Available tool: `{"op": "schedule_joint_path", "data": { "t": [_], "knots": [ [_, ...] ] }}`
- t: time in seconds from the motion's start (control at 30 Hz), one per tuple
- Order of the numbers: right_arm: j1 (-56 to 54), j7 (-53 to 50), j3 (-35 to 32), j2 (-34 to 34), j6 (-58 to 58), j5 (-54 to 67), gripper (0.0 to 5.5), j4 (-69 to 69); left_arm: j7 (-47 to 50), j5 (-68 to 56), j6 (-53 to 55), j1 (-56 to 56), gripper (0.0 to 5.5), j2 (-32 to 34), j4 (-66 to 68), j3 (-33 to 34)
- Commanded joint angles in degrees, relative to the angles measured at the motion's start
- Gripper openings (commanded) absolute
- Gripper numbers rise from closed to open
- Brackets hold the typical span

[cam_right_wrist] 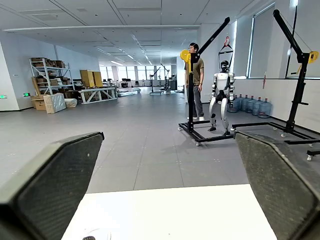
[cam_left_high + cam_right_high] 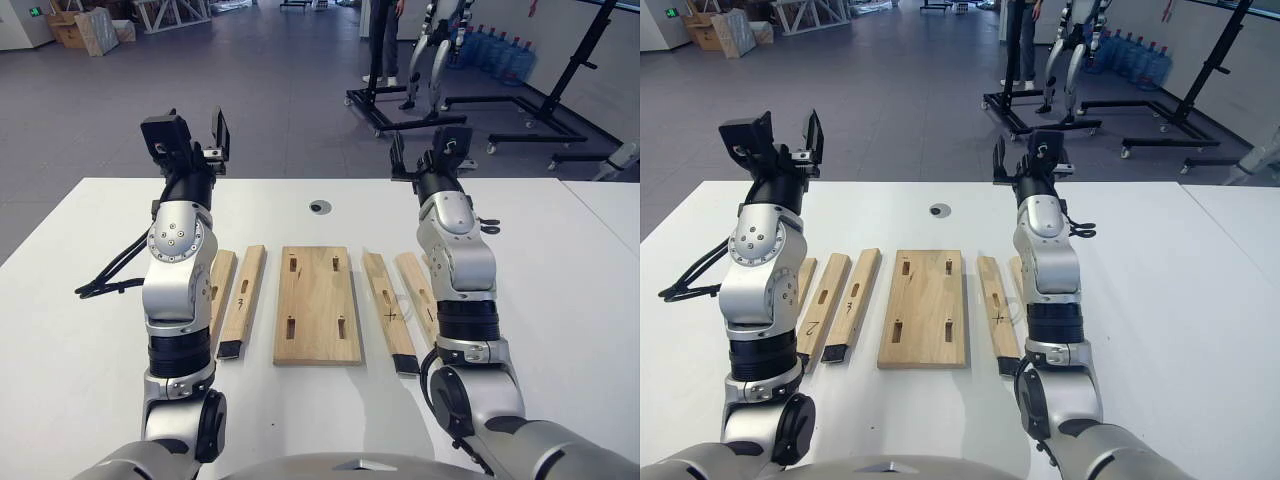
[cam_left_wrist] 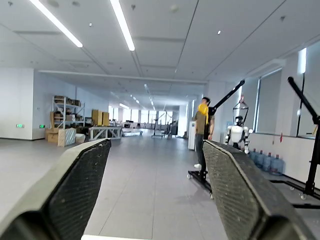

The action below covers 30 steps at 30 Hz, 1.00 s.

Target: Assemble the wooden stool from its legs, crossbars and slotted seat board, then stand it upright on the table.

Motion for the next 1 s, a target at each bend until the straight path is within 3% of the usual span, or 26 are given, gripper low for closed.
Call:
{"op": "schedule_joint_path", "data": {
  "t": [0.03, 1.0],
  "knots": [
    [1.7, 1.7, -0.3, 1.0, -0.3, 2.5, 4.8, -3.0, 1.6, 2.4, -0.9, 0.8, 3.36, 0.6, 0.1, -0.6],
    [1.0, 3.7, -1.2, 2.3, -5.8, 6.3, 4.8, -2.4, 3.9, 1.2, -3.6, -2.2, 3.36, -0.2, 5.3, 0.9]
  ]
}}
